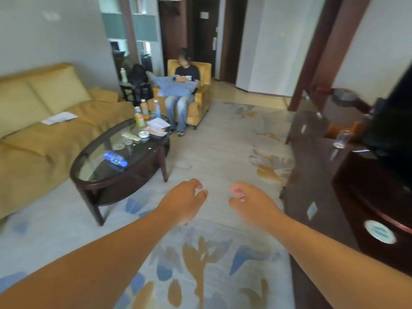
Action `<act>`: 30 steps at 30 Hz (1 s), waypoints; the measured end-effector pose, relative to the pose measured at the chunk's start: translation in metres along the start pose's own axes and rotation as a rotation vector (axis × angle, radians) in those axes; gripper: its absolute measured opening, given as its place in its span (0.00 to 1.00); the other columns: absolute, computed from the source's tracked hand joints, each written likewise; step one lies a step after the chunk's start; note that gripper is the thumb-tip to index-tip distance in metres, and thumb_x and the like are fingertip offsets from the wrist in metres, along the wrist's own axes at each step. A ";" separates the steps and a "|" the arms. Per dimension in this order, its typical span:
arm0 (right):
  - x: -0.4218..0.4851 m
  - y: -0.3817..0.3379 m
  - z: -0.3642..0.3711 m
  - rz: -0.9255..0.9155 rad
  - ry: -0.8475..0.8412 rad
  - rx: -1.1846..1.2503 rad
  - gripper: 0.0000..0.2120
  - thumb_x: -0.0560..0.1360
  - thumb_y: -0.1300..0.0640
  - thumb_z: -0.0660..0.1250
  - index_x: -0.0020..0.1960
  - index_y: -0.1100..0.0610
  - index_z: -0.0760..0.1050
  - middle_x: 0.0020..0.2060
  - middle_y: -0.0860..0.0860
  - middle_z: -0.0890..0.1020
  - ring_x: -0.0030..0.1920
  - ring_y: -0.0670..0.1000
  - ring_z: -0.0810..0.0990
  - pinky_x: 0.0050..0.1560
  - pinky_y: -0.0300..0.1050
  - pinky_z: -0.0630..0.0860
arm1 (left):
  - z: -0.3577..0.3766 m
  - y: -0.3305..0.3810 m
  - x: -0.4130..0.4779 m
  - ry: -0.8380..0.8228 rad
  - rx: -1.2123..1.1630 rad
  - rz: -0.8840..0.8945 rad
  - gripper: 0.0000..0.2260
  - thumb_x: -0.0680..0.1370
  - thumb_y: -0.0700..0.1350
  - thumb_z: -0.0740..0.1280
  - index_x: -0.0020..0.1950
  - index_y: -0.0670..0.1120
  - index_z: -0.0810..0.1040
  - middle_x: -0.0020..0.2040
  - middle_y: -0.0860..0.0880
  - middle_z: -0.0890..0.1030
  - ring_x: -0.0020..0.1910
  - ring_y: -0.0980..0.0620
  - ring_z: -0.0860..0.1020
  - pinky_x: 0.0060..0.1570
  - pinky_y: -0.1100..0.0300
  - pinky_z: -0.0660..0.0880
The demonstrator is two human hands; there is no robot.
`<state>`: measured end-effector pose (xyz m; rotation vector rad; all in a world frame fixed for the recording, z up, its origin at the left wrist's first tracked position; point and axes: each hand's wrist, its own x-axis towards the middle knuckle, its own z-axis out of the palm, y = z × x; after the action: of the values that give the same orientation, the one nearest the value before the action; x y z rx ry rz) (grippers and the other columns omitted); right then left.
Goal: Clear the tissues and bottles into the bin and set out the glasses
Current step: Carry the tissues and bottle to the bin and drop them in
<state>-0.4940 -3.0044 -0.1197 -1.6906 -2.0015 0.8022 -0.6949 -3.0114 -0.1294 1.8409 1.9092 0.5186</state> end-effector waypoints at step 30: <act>0.352 -0.222 0.186 -0.415 -0.402 -0.037 0.18 0.77 0.50 0.61 0.66 0.49 0.71 0.61 0.47 0.76 0.58 0.47 0.75 0.57 0.46 0.73 | -0.163 -0.282 0.209 0.234 0.057 -0.486 0.12 0.81 0.52 0.56 0.61 0.51 0.72 0.57 0.50 0.77 0.48 0.52 0.74 0.47 0.58 0.75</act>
<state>-0.8446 -2.7138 -0.1371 -1.1249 -2.5308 1.0097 -1.0249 -2.8104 -0.1583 1.3156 2.4456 0.5319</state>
